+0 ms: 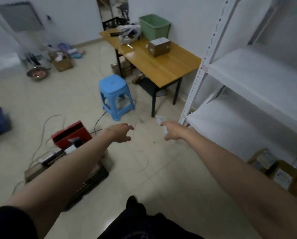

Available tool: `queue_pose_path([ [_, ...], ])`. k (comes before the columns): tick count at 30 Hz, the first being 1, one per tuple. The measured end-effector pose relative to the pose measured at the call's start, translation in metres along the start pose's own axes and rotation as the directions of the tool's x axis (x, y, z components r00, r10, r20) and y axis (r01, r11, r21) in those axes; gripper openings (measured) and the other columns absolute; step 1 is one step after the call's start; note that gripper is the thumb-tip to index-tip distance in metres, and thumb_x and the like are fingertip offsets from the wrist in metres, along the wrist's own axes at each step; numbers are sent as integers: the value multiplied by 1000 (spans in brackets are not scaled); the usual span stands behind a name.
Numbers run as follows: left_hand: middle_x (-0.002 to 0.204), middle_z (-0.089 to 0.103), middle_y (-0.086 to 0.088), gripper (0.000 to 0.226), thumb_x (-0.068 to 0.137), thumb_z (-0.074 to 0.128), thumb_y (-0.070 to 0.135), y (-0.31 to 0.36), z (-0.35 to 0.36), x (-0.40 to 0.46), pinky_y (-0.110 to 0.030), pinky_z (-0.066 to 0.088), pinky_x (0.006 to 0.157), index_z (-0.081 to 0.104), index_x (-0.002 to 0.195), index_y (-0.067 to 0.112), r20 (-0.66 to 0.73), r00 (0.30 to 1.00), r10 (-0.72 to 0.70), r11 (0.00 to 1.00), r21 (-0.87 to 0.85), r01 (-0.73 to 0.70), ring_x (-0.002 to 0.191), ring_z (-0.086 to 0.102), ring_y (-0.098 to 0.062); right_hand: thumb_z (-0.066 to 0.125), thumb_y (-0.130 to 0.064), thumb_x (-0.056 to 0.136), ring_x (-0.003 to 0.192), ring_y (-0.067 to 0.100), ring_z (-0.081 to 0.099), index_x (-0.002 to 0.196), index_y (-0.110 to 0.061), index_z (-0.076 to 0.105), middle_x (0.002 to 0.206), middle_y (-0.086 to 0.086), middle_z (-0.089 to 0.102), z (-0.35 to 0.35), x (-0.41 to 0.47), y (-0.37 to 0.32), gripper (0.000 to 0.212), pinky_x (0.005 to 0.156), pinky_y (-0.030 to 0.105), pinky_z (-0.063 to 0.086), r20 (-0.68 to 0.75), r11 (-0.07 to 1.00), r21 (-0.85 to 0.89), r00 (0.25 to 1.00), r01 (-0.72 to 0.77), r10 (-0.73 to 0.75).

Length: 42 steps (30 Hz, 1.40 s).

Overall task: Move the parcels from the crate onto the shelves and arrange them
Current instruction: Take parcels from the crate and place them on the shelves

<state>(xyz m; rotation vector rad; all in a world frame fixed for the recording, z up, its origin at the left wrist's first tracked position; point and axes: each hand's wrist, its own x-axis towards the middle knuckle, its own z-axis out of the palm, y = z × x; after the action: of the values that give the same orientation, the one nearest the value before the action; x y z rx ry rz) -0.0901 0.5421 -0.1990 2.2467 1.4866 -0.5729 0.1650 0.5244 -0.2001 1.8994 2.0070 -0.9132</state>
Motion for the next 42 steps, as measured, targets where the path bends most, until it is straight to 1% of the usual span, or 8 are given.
queue_pose_path([
  [9,134,57,0,49,90,56,42,-158,87,-120,-37,47,98,50,137,27,67,933,-354,898,-253,359,119,56,-23,77,-31,83,121,30,55,149,-30,36,140,11,50,59,42,-171,78,102,42,47,170,947,-148,951,284,-258],
  [14,135,57,1,46,92,56,36,-223,125,-165,-36,45,100,51,137,25,145,889,-434,833,-312,457,122,54,-23,76,-31,84,121,30,56,149,-28,37,139,11,53,94,67,-256,76,103,42,47,251,912,-201,919,358,-305],
  [18,138,56,2,49,89,55,50,-283,162,-186,-39,47,98,49,136,34,226,848,-479,775,-345,530,121,55,-23,74,-28,85,120,31,57,146,-28,41,137,12,55,125,90,-324,70,102,40,47,314,899,-222,900,379,-302],
  [23,130,60,-6,38,96,51,35,-348,175,-209,-36,45,94,53,132,23,260,860,-439,774,-378,509,117,57,-25,72,-23,88,121,29,56,143,-18,46,133,12,59,155,118,-404,61,97,34,46,366,906,-169,878,388,-308],
  [29,130,58,-10,40,96,54,28,-420,197,-216,-34,43,92,48,134,17,300,867,-399,743,-448,497,114,55,-25,69,-22,88,113,28,58,139,-19,49,132,12,58,187,150,-470,55,89,32,48,357,937,-129,897,325,-262],
  [32,134,55,-9,42,94,55,30,-442,207,-208,-37,44,97,51,134,17,318,866,-386,734,-463,497,119,53,-27,69,-28,87,104,25,58,134,-19,51,127,7,60,199,165,-491,51,86,33,49,382,935,-113,884,336,-271],
  [36,127,60,-11,37,92,56,34,-464,222,-181,-38,47,93,56,125,17,330,872,-362,712,-506,487,111,57,-28,71,-29,87,109,28,61,136,-17,51,129,10,61,214,196,-504,54,86,33,50,392,944,-89,882,317,-259],
  [42,136,56,-8,49,97,55,34,-489,236,-121,-34,40,99,46,142,16,362,864,-350,586,-635,503,123,52,-28,72,-21,86,103,27,62,132,-16,52,110,9,61,229,258,-509,51,90,37,53,408,970,7,885,241,-223],
])
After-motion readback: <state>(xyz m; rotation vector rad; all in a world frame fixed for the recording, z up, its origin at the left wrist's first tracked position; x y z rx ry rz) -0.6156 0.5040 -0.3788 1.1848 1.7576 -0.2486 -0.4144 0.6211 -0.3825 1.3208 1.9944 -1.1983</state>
